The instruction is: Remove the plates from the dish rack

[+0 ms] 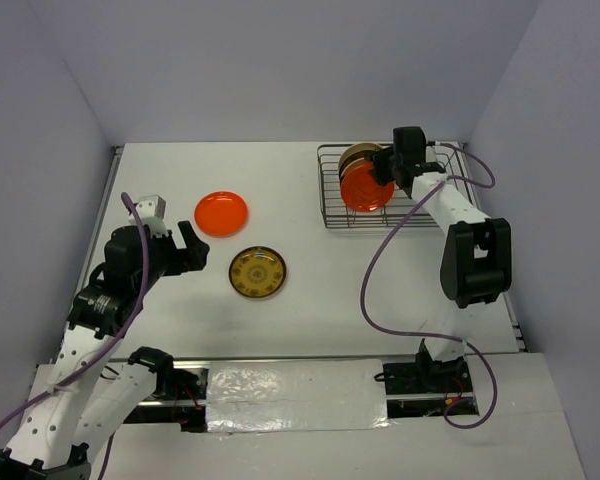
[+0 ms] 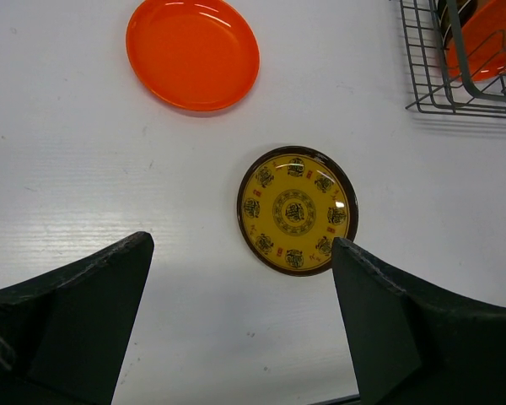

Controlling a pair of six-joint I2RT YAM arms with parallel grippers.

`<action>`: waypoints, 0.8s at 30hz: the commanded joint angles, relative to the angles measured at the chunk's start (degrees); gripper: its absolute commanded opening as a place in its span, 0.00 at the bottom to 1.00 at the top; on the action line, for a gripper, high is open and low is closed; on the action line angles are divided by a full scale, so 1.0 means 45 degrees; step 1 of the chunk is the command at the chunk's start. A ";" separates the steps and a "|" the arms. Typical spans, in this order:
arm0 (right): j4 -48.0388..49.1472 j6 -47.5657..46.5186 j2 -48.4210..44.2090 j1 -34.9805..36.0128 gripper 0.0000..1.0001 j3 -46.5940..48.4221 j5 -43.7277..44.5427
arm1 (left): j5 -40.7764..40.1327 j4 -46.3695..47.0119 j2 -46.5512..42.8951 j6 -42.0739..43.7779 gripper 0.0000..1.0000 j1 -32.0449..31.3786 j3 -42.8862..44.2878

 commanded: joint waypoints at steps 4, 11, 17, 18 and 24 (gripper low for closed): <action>-0.0595 0.0036 0.0661 -0.0053 0.44 0.0758 0.0411 | 0.0216 0.0388 -0.0089 0.0217 0.99 -0.0030 0.0059; -0.0517 0.0055 0.1012 -0.0131 0.34 0.0601 0.0353 | 0.0236 0.0388 -0.0070 0.0236 0.99 -0.0011 0.0059; -0.0146 0.0114 0.0583 -0.0150 0.18 0.0132 0.0313 | 0.0255 0.0388 0.0028 0.0236 1.00 -0.0030 0.0059; -0.0204 0.0114 0.0544 -0.0170 0.17 0.0151 0.0313 | 0.0255 0.0388 0.0028 0.0236 0.99 -0.0030 0.0059; -0.0165 0.0036 0.0543 -0.0228 0.20 0.0210 0.0060 | 0.0275 0.0388 0.0106 0.0255 0.99 -0.0030 0.0059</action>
